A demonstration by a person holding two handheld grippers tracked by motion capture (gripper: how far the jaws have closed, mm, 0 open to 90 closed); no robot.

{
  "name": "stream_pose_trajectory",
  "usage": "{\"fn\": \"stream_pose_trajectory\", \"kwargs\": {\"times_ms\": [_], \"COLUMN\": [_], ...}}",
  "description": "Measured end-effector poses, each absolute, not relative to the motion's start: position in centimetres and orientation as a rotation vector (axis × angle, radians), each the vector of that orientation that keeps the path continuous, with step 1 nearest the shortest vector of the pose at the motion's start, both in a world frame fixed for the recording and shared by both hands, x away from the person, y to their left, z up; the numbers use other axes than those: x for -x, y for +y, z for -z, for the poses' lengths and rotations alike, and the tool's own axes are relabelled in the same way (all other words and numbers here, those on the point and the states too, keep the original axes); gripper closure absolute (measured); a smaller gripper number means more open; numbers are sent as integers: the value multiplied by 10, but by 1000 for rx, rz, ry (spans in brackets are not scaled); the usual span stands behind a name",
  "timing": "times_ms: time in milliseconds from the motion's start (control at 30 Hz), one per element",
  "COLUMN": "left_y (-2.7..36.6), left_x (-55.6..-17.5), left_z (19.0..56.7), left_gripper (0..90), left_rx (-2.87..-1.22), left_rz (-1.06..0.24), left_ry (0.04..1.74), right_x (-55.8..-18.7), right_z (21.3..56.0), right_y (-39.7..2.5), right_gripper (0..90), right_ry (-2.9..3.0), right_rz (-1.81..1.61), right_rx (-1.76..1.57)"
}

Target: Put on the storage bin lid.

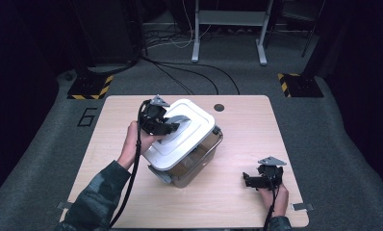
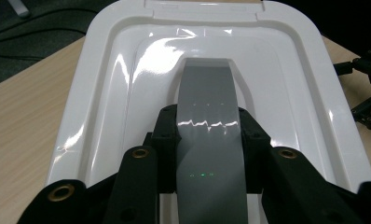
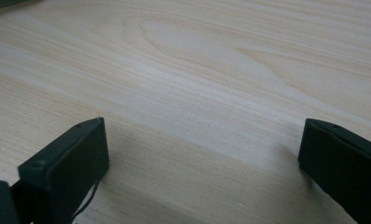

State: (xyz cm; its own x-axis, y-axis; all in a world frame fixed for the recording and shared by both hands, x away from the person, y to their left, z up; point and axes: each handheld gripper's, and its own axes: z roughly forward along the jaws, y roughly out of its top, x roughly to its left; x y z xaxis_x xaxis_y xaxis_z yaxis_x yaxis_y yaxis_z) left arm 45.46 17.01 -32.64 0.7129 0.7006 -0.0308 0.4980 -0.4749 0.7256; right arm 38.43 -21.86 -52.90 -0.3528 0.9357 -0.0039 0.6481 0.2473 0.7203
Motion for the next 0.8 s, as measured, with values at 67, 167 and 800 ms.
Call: {"fn": "stream_pose_trajectory", "kwargs": {"times_ms": [67,167,800], "left_y": [166,160,139], "left_x": [-455,-455,-459], "left_z": [331,336,368], "left_gripper": [667,667,666], "left_rx": [-2182,-2203,-2219], "left_rz": [-338,-354,-284], "left_ry": [905,897,947], "right_x": [-384,-384,-384], "right_z": [529,529,529], "right_y": [-219,-219,-219], "right_gripper": [10,10,10], "right_ry": [2090,2090,2090], "right_rz": [-886,-885,-885], "right_rx": [-1443,-1444,-1443]}}
